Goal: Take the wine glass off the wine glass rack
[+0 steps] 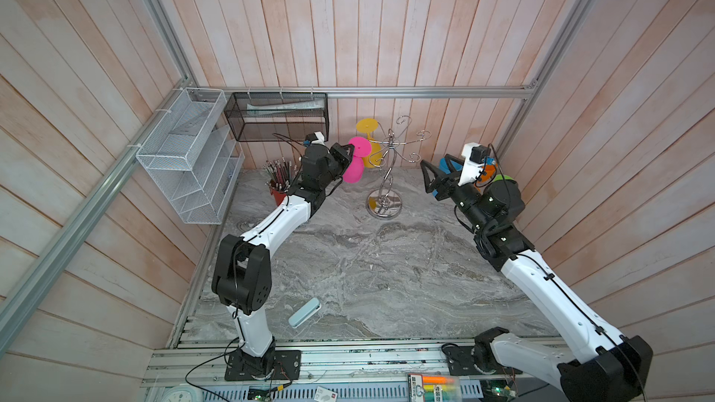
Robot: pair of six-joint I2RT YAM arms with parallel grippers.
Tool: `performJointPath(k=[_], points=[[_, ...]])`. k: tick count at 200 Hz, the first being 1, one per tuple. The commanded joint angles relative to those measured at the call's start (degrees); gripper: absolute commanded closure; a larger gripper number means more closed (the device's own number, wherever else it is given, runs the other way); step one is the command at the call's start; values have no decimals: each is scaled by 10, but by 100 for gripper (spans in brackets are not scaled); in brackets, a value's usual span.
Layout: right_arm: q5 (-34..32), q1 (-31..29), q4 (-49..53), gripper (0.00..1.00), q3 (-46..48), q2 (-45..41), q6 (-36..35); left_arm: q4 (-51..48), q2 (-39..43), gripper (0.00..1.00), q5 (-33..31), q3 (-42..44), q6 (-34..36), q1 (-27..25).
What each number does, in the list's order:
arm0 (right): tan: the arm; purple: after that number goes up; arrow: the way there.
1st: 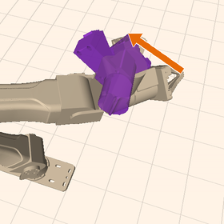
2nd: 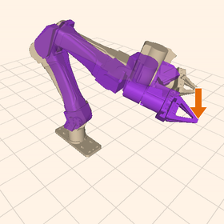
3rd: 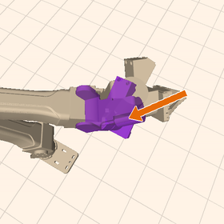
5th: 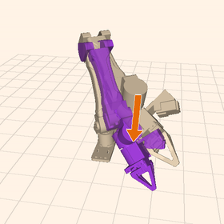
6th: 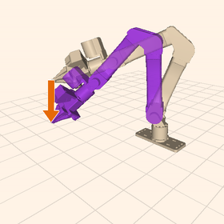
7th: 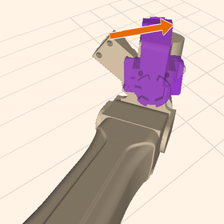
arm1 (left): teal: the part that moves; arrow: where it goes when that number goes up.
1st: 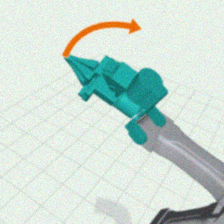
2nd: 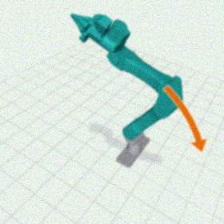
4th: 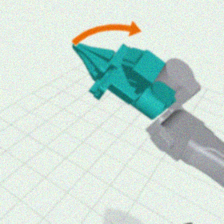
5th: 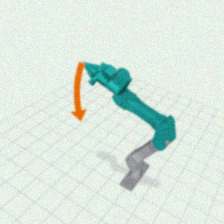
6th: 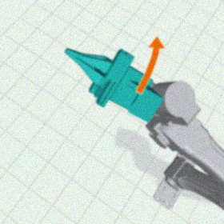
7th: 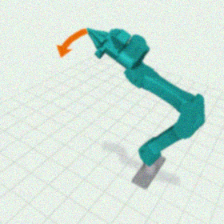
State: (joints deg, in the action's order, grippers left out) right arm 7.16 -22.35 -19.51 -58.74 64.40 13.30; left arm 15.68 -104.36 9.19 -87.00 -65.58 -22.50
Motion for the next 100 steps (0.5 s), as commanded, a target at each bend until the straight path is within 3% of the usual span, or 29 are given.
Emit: performJointPath(k=[1,27,100], points=[[-2,1,-2,16,-9,2,-2,14,25,94,2,-8,8,3],[-1,1,-2,16,-9,4,-2,15,26,90,0,0,3,3],[-1,1,-3,16,-10,7,-2,23,31,92,2,-10,-4,6]])
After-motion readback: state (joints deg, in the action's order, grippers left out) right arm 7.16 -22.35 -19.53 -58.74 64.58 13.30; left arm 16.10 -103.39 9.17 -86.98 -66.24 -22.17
